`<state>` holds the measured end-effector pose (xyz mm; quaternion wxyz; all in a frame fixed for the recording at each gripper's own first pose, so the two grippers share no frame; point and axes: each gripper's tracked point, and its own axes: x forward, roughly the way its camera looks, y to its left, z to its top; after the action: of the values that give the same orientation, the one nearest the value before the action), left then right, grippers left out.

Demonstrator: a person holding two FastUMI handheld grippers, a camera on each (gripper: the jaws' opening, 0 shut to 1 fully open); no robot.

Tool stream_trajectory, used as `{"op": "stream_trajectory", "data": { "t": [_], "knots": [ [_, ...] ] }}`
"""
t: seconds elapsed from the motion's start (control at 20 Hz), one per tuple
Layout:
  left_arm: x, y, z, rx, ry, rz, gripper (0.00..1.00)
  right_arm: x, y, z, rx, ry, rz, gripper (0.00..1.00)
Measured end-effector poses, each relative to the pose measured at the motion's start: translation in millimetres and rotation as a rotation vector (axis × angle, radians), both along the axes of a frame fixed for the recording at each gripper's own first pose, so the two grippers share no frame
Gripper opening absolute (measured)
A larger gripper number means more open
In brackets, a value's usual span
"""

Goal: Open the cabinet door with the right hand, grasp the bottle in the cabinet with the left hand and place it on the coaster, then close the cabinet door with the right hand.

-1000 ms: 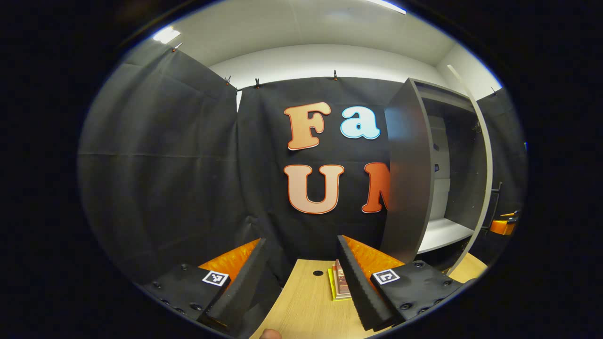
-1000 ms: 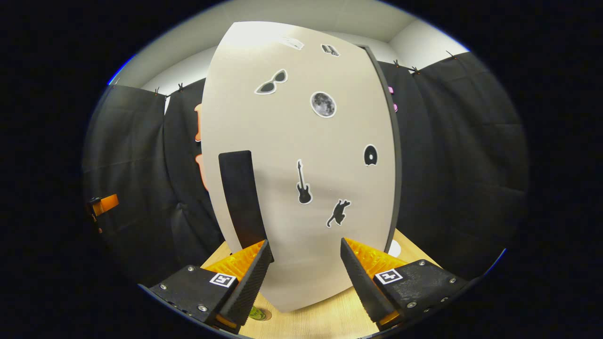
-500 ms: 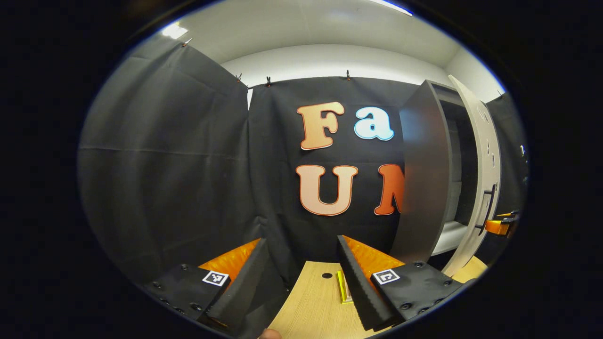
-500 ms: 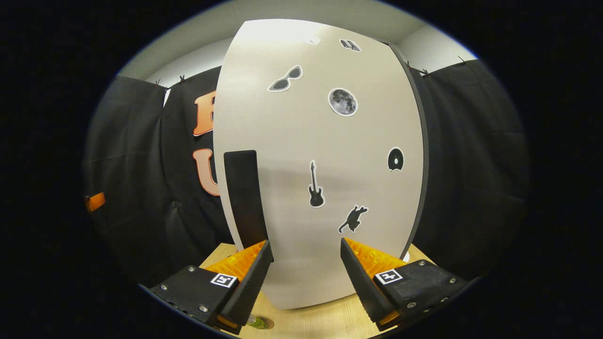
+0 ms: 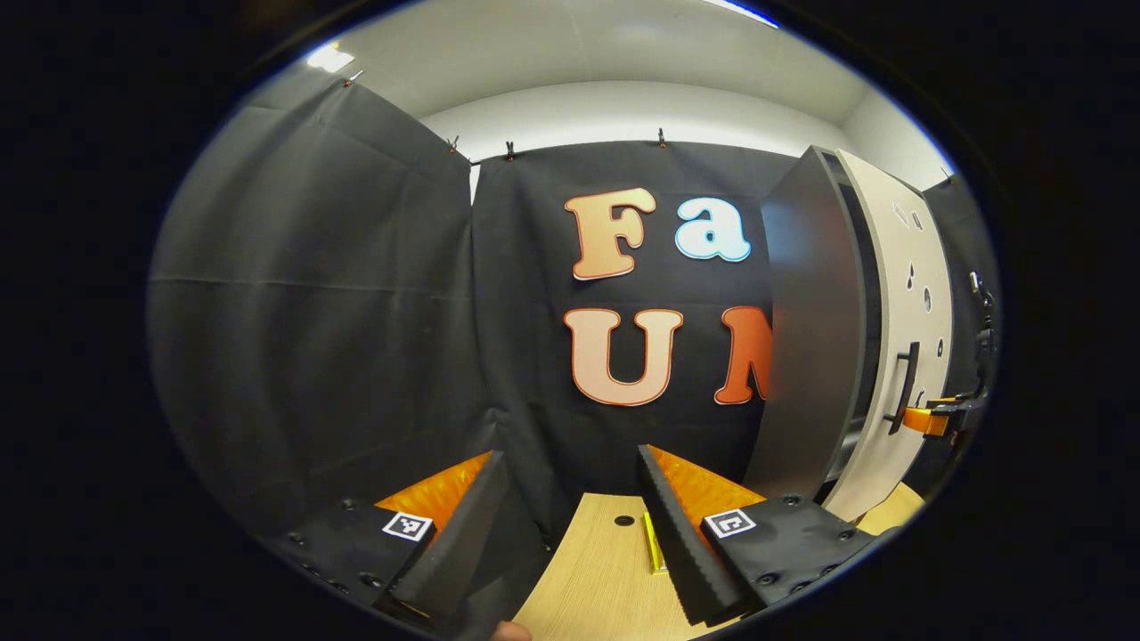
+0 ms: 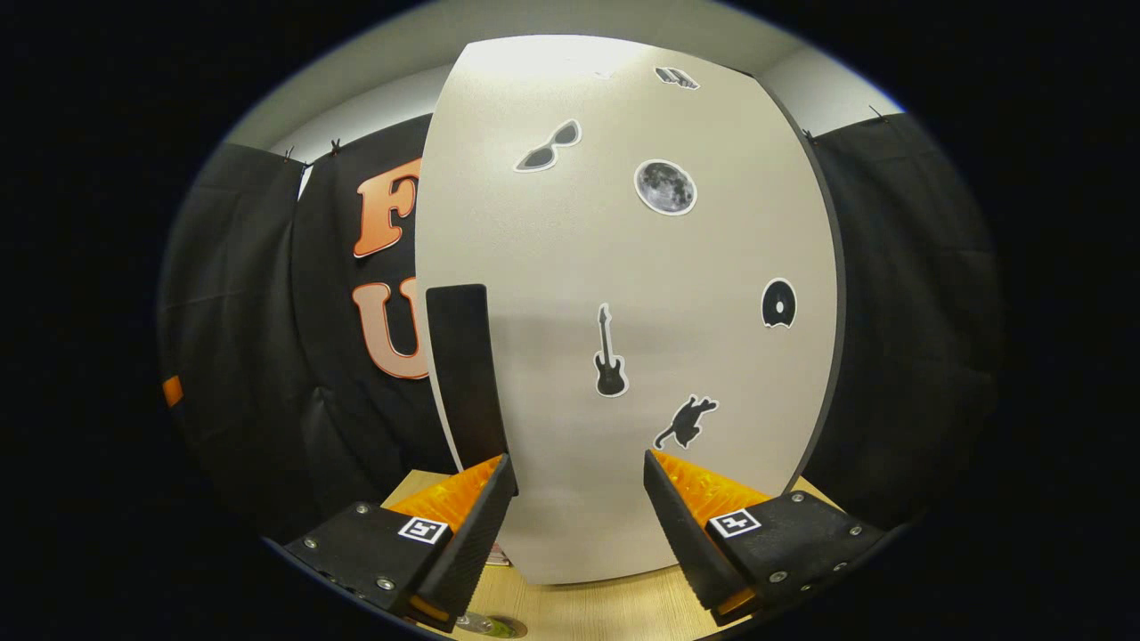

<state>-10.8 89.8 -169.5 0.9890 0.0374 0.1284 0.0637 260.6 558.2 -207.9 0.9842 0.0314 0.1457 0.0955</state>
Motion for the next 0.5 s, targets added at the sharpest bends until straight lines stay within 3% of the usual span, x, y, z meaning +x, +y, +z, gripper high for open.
{"op": "stream_trajectory", "data": {
  "t": [0.5],
  "knots": [
    [2, 11, 3, 0.025, 0.005, 0.028, 0.96, 23, 6, -2, -0.017, -0.006, -0.02, 0.91]
  ]
}}
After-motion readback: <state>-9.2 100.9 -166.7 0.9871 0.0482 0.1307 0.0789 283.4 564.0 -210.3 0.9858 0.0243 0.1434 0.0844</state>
